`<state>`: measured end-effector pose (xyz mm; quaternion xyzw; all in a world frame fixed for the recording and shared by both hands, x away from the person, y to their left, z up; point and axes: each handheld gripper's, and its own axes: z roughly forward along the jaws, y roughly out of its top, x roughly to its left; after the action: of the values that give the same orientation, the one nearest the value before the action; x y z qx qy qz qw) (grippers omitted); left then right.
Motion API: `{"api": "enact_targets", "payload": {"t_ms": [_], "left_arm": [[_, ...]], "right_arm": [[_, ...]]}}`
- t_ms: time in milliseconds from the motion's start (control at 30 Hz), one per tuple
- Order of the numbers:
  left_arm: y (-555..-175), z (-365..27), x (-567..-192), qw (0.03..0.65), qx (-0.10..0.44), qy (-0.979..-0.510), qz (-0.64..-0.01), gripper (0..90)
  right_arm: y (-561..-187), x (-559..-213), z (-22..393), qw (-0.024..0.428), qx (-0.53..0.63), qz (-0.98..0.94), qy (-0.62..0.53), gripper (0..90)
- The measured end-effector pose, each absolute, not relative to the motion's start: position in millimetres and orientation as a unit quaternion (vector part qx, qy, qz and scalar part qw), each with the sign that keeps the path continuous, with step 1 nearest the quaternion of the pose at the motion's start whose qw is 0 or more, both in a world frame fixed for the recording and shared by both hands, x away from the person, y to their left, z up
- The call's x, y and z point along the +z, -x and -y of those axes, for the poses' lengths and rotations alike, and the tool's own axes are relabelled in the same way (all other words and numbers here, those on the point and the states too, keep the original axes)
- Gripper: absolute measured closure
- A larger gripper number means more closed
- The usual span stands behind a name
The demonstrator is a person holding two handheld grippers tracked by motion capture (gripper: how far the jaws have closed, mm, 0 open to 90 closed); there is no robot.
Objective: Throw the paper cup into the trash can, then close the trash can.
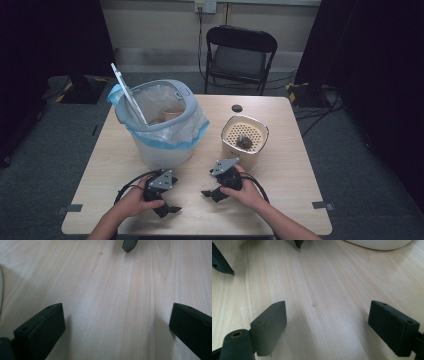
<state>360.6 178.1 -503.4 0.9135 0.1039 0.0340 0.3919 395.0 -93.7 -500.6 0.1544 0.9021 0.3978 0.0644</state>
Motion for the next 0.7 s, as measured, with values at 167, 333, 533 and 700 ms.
{"api": "enact_targets", "payload": {"t_ms": [167,333,533,700], "left_arm": [[-360.5,-178.1,-503.4,0.392,0.034,-0.914,-0.104,0.0],[-360.4,-178.0,-503.5,0.392,0.033,-0.913,-0.104,0.0],[-360.4,-178.2,-503.4,0.392,0.035,-0.913,-0.105,0.0],[-358.9,-179.5,-501.7,0.382,0.033,-0.918,-0.103,0.0]], "right_arm": [[-393.7,-500.9,93.8,0.066,0.396,-0.904,-0.147,14.3],[-392.4,-500.9,94.8,0.069,0.394,-0.904,-0.151,14.2],[-392.5,-500.9,94.8,0.069,0.394,-0.904,-0.151,14.1],[-391.8,-500.9,95.1,0.070,0.394,-0.904,-0.153,14.0]]}}
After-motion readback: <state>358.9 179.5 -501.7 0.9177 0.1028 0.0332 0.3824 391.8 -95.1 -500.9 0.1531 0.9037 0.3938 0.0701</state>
